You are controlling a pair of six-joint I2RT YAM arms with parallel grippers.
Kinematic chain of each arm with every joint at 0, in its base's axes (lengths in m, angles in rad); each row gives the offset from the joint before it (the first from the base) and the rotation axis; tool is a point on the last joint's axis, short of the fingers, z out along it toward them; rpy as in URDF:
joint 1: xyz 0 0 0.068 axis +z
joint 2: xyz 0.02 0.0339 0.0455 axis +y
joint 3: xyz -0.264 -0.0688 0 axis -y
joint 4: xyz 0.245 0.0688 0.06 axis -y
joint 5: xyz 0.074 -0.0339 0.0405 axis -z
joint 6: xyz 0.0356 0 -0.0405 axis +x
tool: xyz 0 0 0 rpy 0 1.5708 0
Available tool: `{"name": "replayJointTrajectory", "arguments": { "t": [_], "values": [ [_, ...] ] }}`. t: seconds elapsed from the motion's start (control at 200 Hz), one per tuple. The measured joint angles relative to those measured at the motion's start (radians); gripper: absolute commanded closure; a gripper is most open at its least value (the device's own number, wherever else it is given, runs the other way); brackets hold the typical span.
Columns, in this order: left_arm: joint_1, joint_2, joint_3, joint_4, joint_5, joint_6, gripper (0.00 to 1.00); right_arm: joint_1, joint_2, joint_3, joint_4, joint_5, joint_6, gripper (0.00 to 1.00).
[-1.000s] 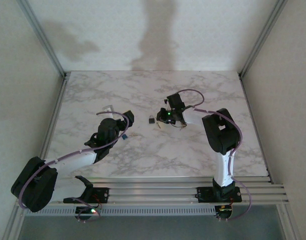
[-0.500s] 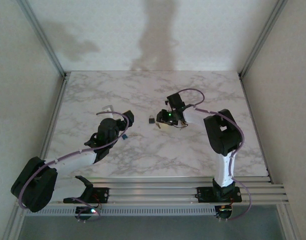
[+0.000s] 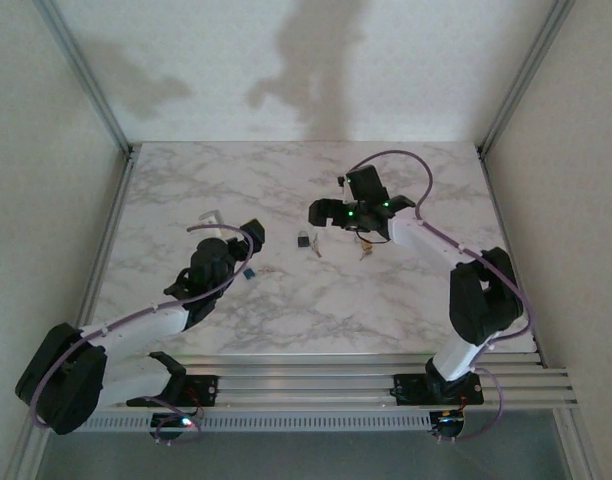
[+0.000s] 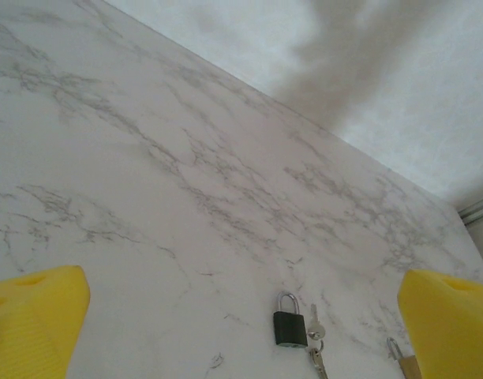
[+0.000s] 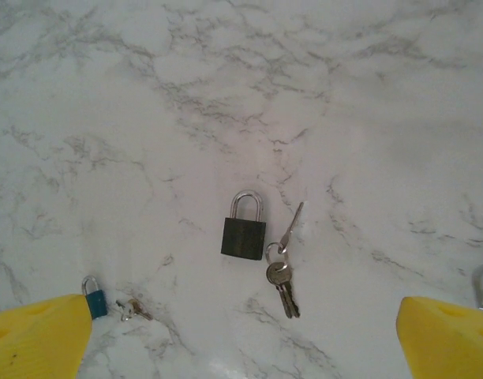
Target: Lock with the key
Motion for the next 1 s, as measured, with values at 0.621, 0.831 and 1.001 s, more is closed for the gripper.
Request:
{"name": "replayJointTrajectory", "arguments": {
  "t": [0.621,0.831,1.001],
  "values": [
    [0.000,-0.056,-0.126,0.128,-0.064,-0.052,0.00,0.013,-0.382,-0.232,-0.021,0.446,-0.016,0.01],
    [0.000,-0.050,-0.126,0.142,-0.065,-0.053,0.01,0.013,-0.341,-0.232,-0.074,0.462,-0.029,0.01],
    [0.000,-0.025,-0.126,0.146,-0.065,-0.053,0.01,0.013,-0.226,-0.232,-0.130,0.463,-0.036,0.01]
  ]
}}
